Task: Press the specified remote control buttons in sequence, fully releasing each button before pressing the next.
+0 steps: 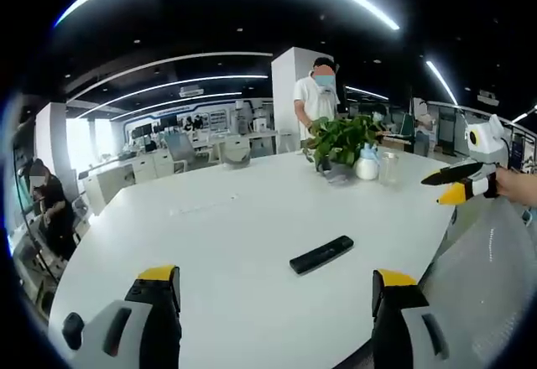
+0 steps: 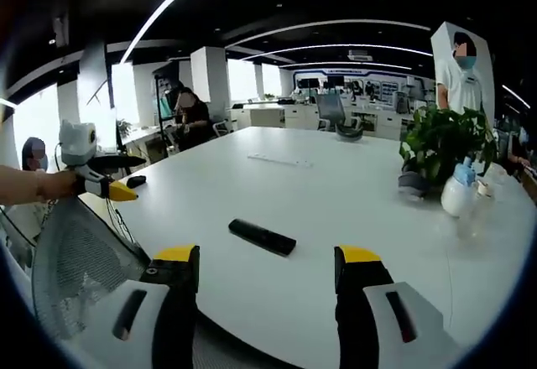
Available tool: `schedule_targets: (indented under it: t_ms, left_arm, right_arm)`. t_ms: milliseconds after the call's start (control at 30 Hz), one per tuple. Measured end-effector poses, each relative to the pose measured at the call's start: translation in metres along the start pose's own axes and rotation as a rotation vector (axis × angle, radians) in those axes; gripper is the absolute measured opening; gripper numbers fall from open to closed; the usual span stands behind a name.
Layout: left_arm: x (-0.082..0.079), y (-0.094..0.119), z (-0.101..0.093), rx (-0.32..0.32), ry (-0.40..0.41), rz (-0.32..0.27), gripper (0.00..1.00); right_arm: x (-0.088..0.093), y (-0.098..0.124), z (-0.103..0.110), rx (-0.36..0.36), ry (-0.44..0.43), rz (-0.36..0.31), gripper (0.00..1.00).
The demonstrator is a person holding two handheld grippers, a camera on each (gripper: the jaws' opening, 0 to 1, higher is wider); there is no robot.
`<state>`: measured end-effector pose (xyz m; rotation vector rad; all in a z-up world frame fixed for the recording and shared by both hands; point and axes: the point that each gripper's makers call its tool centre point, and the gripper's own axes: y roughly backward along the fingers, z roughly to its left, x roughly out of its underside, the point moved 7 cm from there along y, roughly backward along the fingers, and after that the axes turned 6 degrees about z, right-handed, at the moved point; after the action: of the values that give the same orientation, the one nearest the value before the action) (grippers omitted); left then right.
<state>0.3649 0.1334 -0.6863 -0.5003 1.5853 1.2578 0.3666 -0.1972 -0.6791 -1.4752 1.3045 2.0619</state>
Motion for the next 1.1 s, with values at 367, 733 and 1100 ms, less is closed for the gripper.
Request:
schedule_targets:
  t_ms: [367,733,1100]
  left_arm:
    - [-0.0001,0.0003,-0.0015,0.011,0.0,0.0,0.99]
    - [0.0009,-0.0011,-0.0021,0.022,-0.021,0.007,0.99]
    - [0.0004,-0.0007,0.0001,0.022,0.001,-0.002,0.98]
  right_arm:
    - [0.0021,-0.0023,0.0037,-0.009,0.037,0.033,0.68]
    - [0.0052,-0.0058,0.0066,-0.01,0.07,0.072,0.68]
    - [0.0065,-0.0074,0.0075,-0.018,0.081,0.089,0.68]
